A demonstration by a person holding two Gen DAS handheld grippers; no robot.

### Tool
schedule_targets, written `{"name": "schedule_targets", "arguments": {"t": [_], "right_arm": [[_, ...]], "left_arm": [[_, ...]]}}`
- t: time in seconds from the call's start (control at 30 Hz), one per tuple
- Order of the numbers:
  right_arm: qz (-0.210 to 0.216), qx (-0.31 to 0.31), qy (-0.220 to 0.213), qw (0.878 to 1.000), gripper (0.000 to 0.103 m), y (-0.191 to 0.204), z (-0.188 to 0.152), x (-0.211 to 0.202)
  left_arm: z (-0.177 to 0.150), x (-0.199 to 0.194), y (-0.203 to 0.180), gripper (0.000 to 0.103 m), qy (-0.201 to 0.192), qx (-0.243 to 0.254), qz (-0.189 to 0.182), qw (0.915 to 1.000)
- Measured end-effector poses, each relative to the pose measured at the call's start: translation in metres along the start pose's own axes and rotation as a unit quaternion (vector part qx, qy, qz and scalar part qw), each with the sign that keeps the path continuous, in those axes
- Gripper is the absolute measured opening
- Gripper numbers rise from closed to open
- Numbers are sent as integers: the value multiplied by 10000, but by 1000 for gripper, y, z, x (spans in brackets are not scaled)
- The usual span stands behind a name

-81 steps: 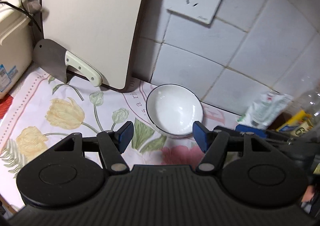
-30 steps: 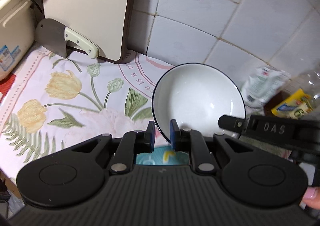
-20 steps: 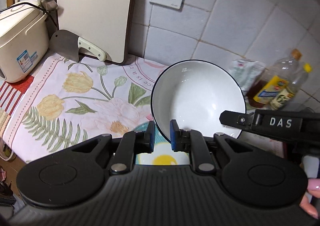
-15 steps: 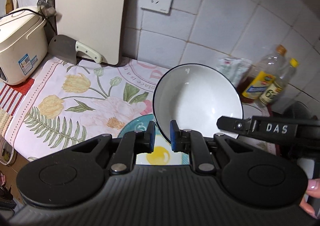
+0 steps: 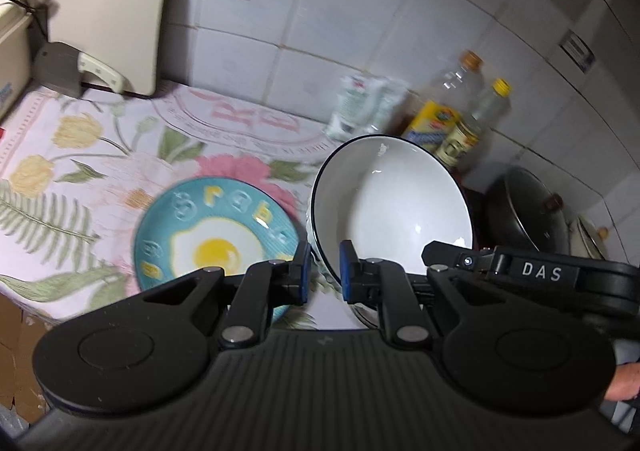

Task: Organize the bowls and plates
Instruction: 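Lift the bowl with both grippers and carry it over the bowl stack, then lower the bowl onto the bowl stack and open both grippers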

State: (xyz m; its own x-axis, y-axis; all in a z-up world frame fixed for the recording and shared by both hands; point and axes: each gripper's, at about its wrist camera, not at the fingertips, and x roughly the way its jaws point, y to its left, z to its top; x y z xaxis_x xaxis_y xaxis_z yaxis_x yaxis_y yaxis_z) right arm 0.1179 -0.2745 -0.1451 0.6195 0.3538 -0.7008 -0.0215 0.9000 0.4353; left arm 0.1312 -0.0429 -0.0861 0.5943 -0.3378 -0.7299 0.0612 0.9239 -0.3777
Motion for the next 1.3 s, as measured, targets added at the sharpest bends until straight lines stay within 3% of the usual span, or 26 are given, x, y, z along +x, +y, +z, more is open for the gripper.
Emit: {"name": "schedule_targets", "arguments": {"t": [0.27, 0.6, 0.83, 0.93, 1.13, 1.3], "right_arm": [[-402, -10, -28, 9992, 20, -37, -8, -3], [-787, -419, 85, 9960, 20, -66, -13, 20], [-1037, -1026, 273, 9889, 21, -71, -9, 45], [-1006, -1083, 383, 9883, 20, -76, -8, 51], [-1234, -1630, 453, 9778, 21, -67, -12, 58], [-1328, -2382, 90, 9621, 23, -55, -21, 57]], "left_arm": [[-12, 36, -26, 13, 237, 177, -218, 9993], [-26, 82, -38, 13, 617, 117, -220, 9978], [-37, 109, -28, 13, 559, -75, -408, 9976], [-40, 112, -33, 13, 590, 29, -273, 9979], [-43, 123, -36, 13, 727, 45, -101, 9973], [-47, 140, -29, 13, 877, -97, -121, 9960]]}}
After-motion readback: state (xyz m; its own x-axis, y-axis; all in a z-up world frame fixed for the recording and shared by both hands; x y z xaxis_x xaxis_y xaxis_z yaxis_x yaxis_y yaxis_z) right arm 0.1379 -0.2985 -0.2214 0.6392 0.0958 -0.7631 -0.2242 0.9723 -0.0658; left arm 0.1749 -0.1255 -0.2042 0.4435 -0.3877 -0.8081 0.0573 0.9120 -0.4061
